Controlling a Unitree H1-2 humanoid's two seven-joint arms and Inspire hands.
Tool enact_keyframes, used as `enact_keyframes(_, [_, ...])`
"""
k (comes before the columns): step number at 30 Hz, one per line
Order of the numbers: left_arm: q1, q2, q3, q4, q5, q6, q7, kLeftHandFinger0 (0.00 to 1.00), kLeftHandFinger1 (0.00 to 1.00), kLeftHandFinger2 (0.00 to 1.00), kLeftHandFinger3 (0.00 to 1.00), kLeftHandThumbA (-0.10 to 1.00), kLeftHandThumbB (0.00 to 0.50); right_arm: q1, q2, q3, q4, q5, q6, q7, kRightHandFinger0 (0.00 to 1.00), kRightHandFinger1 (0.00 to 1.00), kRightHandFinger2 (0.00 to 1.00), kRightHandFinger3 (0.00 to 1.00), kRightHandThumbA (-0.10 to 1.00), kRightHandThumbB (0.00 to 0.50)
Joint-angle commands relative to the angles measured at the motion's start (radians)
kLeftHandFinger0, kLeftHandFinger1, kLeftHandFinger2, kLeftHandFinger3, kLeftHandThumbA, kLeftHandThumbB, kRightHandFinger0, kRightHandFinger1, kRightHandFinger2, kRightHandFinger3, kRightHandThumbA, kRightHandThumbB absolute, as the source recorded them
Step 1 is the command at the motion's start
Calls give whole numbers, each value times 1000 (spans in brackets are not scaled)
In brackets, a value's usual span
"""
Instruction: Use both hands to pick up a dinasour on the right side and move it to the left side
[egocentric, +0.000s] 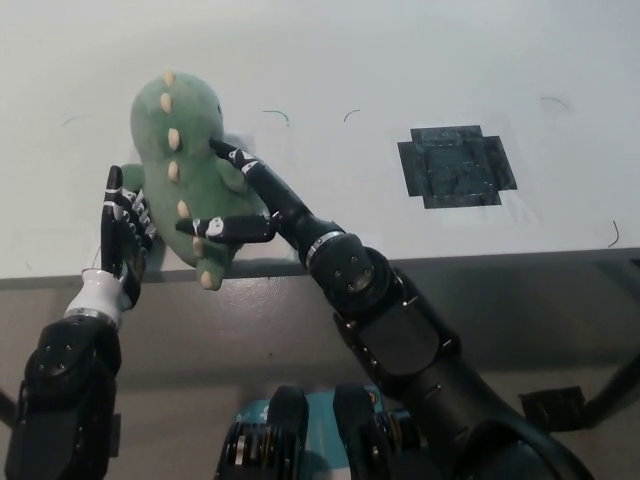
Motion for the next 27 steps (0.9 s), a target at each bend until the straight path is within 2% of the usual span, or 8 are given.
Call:
enact_keyframes(1, [-26, -9, 16, -30, -27, 5, -12, 1000, 1000, 1000, 1000, 1000, 311, -28, -3, -13, 3, 9, -21, 36, 1000, 1000, 1000, 1000, 1000, 343])
enact_keyframes(6, [-16, 12, 38, -36, -35, -1, -29, 1000, 1000, 1000, 1000, 1000, 329, -13, -44, -36, -49, 20, -10, 47, 1000, 1000, 1000, 1000, 1000, 256])
enact_keyframes(7, [2, 19, 45, -52, -41, 3, -37, 1000, 1000, 1000, 1000, 1000, 304, -6, -53, -48, -60, 27, -3, 48, 1000, 1000, 1000, 1000, 1000, 257])
enact_keyframes(10, [19, 29, 47, -47, -45, -14, -60, 1000, 1000, 1000, 1000, 1000, 350, 3, -70, -59, -73, 32, -10, 61, 1000, 1000, 1000, 1000, 1000, 258])
enact_keyframes(13, [47, 45, 48, -51, -39, -38, -73, 1000, 1000, 1000, 1000, 1000, 330, 20, -91, -66, -84, 32, -66, 69, 1000, 1000, 1000, 1000, 1000, 274])
enact_keyframes(20, [104, 100, 93, -86, -84, -46, -107, 1000, 1000, 1000, 1000, 1000, 308, 63, -149, -80, -210, 50, -18, 117, 1000, 1000, 1000, 1000, 1000, 251])
enact_keyframes(25, [173, 145, 129, -144, -131, -44, -160, 1000, 1000, 1000, 1000, 1000, 329, 82, -187, -86, -248, 67, -48, 151, 1000, 1000, 1000, 1000, 1000, 318])
enact_keyframes(27, [201, 155, 136, -169, -132, -44, -162, 1000, 1000, 1000, 1000, 1000, 336, 98, -203, -87, -279, 74, -58, 167, 1000, 1000, 1000, 1000, 1000, 275])
